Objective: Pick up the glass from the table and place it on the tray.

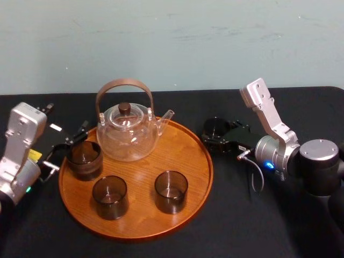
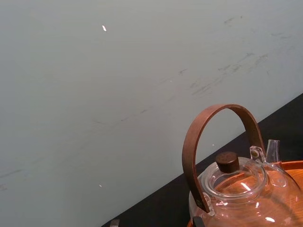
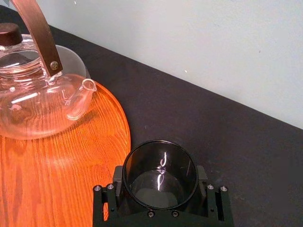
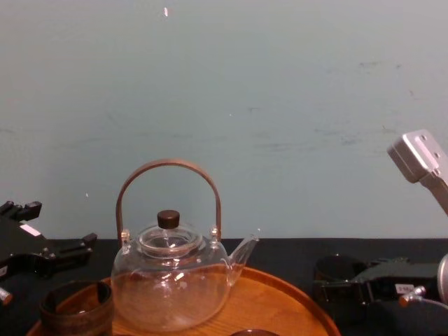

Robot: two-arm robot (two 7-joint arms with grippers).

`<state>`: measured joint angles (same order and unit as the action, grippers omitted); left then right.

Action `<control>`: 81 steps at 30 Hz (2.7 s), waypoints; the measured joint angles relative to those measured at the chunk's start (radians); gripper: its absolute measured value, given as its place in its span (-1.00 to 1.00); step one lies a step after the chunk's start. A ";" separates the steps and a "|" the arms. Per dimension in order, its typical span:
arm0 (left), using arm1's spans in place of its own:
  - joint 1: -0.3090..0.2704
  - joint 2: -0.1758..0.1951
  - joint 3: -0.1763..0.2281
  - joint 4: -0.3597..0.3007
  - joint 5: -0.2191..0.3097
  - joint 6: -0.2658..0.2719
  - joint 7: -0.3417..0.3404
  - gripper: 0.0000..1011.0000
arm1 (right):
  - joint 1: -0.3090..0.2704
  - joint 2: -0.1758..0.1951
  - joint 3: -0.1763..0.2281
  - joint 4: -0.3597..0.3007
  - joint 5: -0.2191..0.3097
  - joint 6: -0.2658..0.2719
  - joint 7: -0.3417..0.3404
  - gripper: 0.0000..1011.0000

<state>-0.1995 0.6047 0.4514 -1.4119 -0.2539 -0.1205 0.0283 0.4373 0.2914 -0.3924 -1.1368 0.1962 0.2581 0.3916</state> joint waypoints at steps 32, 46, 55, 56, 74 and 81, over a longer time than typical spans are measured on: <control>0.000 0.000 0.000 0.000 0.000 0.000 0.000 0.98 | -0.177 0.133 0.086 -0.352 0.061 0.042 -0.008 0.79; 0.000 0.000 0.000 0.000 0.000 0.000 0.000 0.98 | -0.155 0.149 0.022 -0.402 0.076 0.033 0.045 0.79; 0.000 0.000 0.000 0.000 0.000 0.000 0.000 0.98 | -0.119 0.123 -0.039 -0.371 0.082 0.011 0.069 0.78; 0.000 0.000 0.000 0.000 0.000 0.000 0.000 0.98 | -0.116 0.121 -0.044 -0.367 0.082 0.009 0.070 0.79; 0.000 0.000 0.000 0.000 0.000 0.000 0.000 0.98 | -0.064 0.075 -0.114 -0.236 0.059 -0.027 0.074 0.79; 0.000 0.000 0.000 0.000 0.000 0.000 0.000 0.98 | -0.052 0.062 -0.125 -0.186 0.049 -0.037 0.076 0.79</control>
<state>-0.1995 0.6047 0.4514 -1.4120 -0.2539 -0.1206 0.0283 0.3853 0.3533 -0.5171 -1.3229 0.2455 0.2209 0.4676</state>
